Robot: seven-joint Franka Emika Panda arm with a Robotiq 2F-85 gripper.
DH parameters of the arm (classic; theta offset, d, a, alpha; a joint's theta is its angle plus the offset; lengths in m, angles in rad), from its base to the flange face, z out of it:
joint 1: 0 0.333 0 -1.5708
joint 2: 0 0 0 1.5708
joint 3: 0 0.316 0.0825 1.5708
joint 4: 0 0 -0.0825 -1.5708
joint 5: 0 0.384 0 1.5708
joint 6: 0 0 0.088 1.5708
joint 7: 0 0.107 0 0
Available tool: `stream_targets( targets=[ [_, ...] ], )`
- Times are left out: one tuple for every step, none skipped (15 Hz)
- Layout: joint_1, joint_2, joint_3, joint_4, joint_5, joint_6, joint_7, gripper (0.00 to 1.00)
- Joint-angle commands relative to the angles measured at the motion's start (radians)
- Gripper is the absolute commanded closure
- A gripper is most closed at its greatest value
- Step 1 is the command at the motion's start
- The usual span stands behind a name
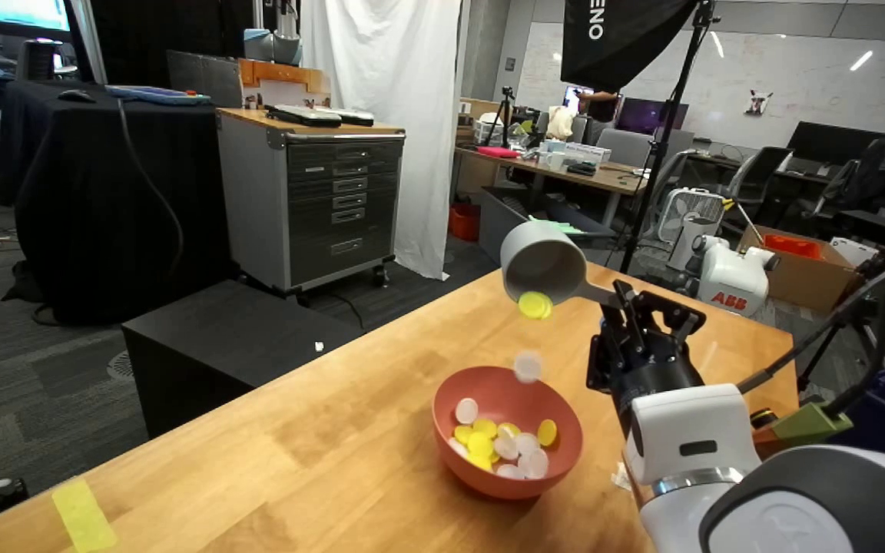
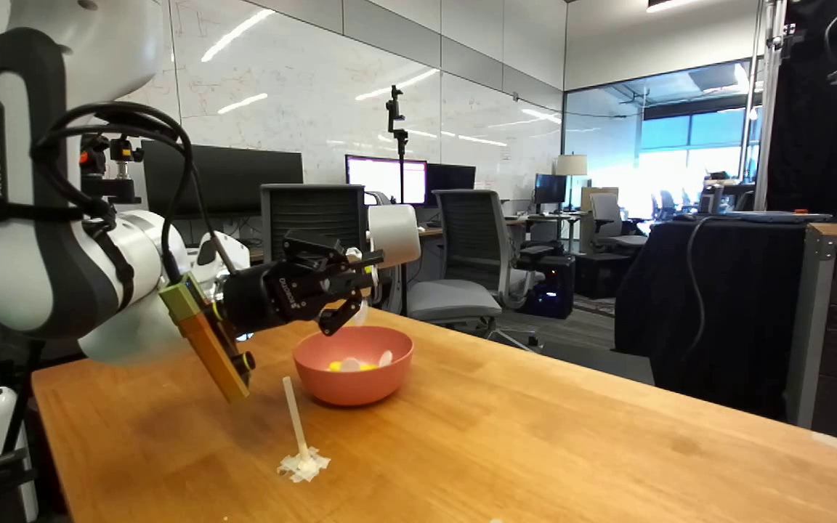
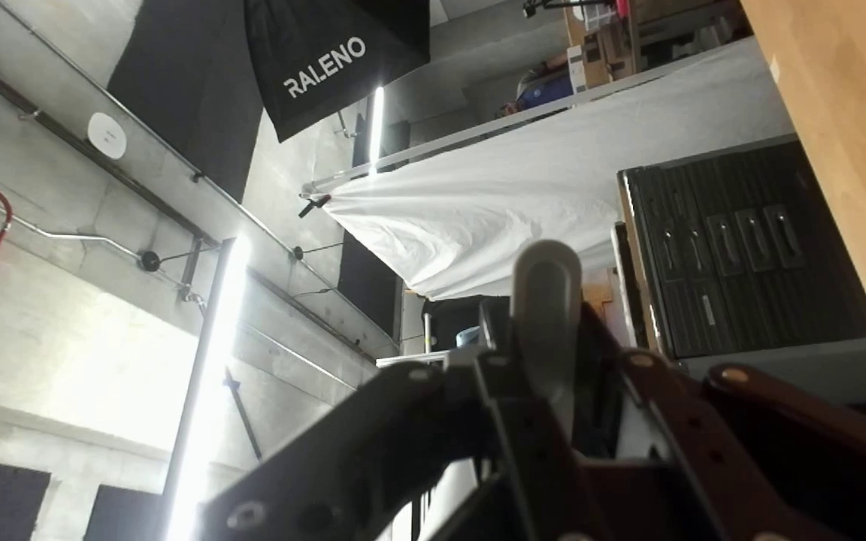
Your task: Pour the contents of the cup into the bowl
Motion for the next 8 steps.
stream_targets(
  targets=[
    [0.001, 0.010, 0.002, -0.014, -0.037, -0.067, 0.025, 0.89],
    [0.000, 0.012, 0.002, -0.014, -0.040, -0.073, 0.027, 0.89],
    [0.000, 0.014, 0.002, -0.015, -0.044, -0.079, 0.028, 0.89],
    [0.000, 0.017, 0.002, -0.016, -0.049, -0.087, 0.028, 0.89],
    [-0.001, 0.018, 0.001, -0.017, -0.053, -0.093, 0.028, 0.89],
    [-0.001, 0.020, 0.001, -0.018, -0.057, -0.100, 0.028, 0.89],
    [-0.002, 0.021, 0.001, -0.019, -0.060, -0.105, 0.029, 0.89],
    [-0.003, 0.021, 0.002, -0.021, -0.061, -0.108, 0.029, 0.89]
  ],
)
